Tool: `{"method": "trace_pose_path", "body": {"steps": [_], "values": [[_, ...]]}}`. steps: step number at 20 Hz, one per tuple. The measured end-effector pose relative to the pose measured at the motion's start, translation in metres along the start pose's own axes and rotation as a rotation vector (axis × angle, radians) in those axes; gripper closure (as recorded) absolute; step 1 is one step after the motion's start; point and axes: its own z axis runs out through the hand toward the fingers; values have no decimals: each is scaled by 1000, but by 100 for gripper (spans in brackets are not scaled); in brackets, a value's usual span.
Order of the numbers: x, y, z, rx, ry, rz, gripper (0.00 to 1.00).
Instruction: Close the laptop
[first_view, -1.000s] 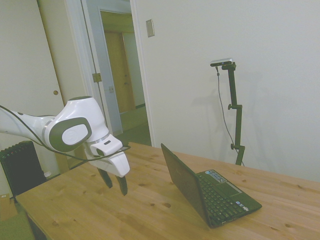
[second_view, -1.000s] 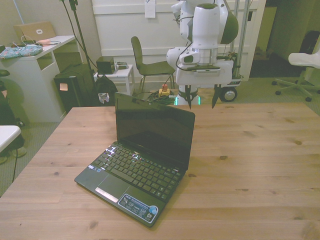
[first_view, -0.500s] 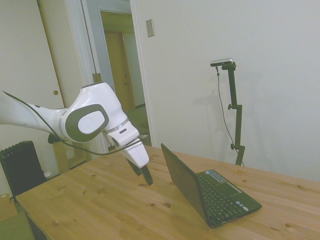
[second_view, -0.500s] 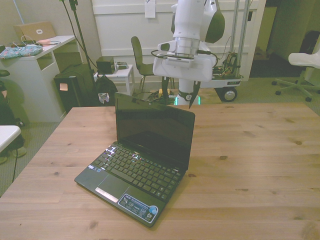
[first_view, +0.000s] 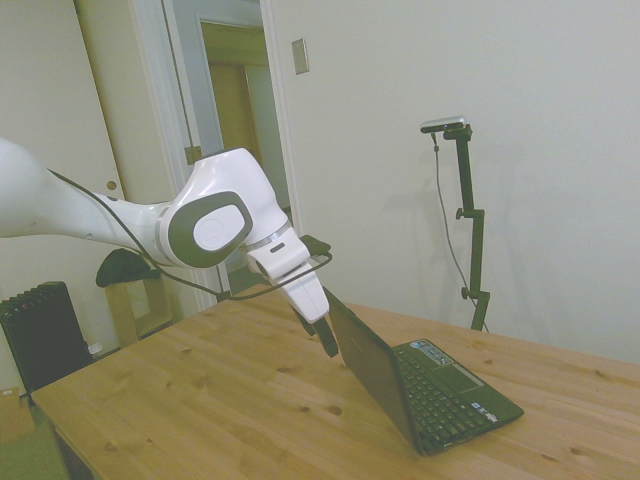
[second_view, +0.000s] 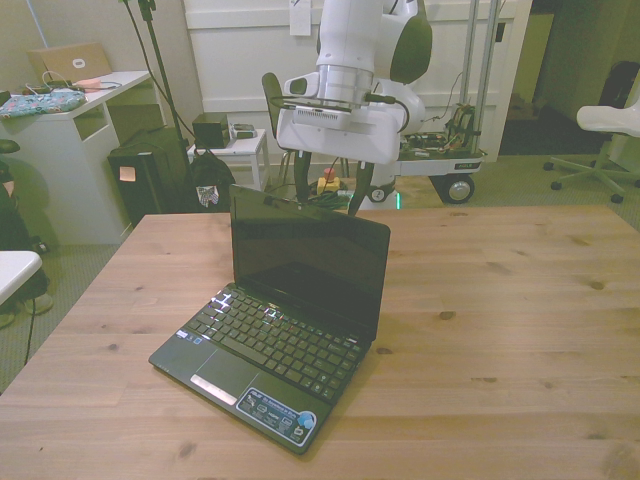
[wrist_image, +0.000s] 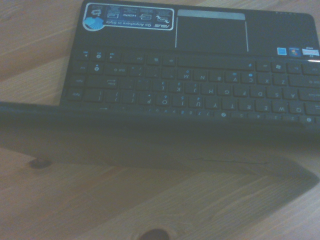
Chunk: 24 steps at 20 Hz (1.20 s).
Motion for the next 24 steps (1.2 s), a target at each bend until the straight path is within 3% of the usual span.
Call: {"method": "trace_pose_path", "body": {"steps": [24], "values": [[53, -18, 2, -18, 13, 68, 100]]}}
